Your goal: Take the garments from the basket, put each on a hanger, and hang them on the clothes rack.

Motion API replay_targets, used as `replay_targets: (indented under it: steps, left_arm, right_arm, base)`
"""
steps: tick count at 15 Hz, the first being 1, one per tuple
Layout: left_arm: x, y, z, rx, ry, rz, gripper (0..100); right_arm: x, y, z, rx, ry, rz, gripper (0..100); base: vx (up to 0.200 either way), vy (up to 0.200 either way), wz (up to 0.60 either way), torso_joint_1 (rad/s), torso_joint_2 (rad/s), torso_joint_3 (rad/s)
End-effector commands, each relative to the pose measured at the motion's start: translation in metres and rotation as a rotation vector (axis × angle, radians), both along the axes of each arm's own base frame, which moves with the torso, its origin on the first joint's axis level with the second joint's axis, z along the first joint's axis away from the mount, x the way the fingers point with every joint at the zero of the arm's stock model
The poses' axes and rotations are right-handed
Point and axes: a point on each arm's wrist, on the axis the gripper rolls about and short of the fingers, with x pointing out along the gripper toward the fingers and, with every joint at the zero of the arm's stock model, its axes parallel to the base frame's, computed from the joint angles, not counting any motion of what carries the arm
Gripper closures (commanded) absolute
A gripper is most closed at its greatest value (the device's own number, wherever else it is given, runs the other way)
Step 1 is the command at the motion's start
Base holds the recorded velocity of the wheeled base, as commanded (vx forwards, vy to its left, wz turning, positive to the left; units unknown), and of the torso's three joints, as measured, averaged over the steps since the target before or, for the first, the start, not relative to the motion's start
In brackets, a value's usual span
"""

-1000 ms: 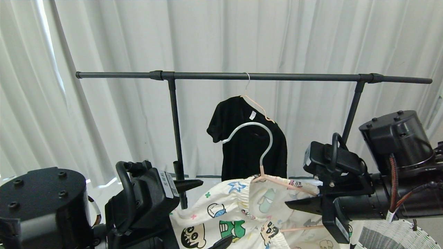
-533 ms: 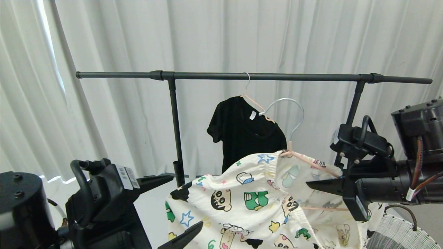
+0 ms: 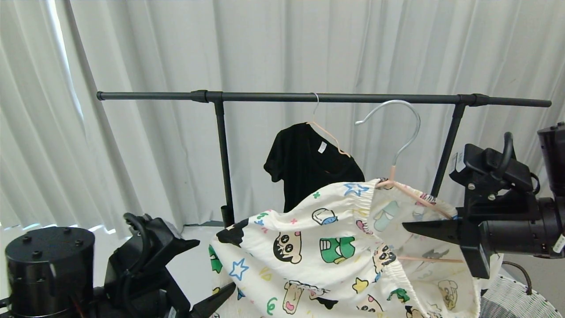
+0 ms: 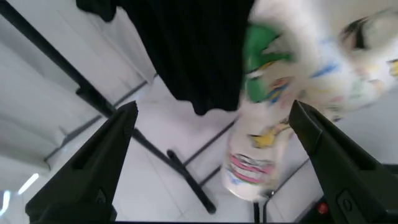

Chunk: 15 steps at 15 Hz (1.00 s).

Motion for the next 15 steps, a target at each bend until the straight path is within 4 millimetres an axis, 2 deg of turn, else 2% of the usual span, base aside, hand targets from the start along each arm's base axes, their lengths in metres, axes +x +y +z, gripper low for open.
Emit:
replay_targets:
  steps: [1, 2, 10, 13, 15]
  left_arm:
    - [0.015, -0.003, -0.013, 0.032, 0.072, 0.021, 0]
    - [0.017, -0.003, -0.014, 0.034, 0.078, 0.027, 100]
    - [0.035, 0.031, -0.023, 0.045, 0.121, 0.224, 100]
    - [0.031, 0.032, -0.025, 0.053, 0.129, 0.221, 100]
    - [0.028, 0.025, -0.021, 0.046, 0.107, 0.184, 100]
  right_arm:
    - [-0.003, 0.0, 0.003, 0.007, -0.012, 0.008, 100]
    - [-0.003, 0.0, 0.002, 0.007, -0.012, 0.008, 100]
    - [-0.001, -0.002, 0.003, 0.016, -0.02, -0.008, 100]
    - [0.003, -0.004, 0.0, 0.037, -0.048, -0.032, 100]
    - [0.003, -0.003, 0.0, 0.05, -0.04, -0.044, 100]
  base:
    - [0.0, 0.0, 0.0, 0.0, 0.0, 0.0]
    - [0.0, 0.0, 0.0, 0.0, 0.0, 0.0]
    - [0.0, 0.0, 0.0, 0.0, 0.0, 0.0]
    - [0.0, 0.0, 0.0, 0.0, 0.0, 0.0]
    - [0.0, 0.0, 0.0, 0.0, 0.0, 0.0]
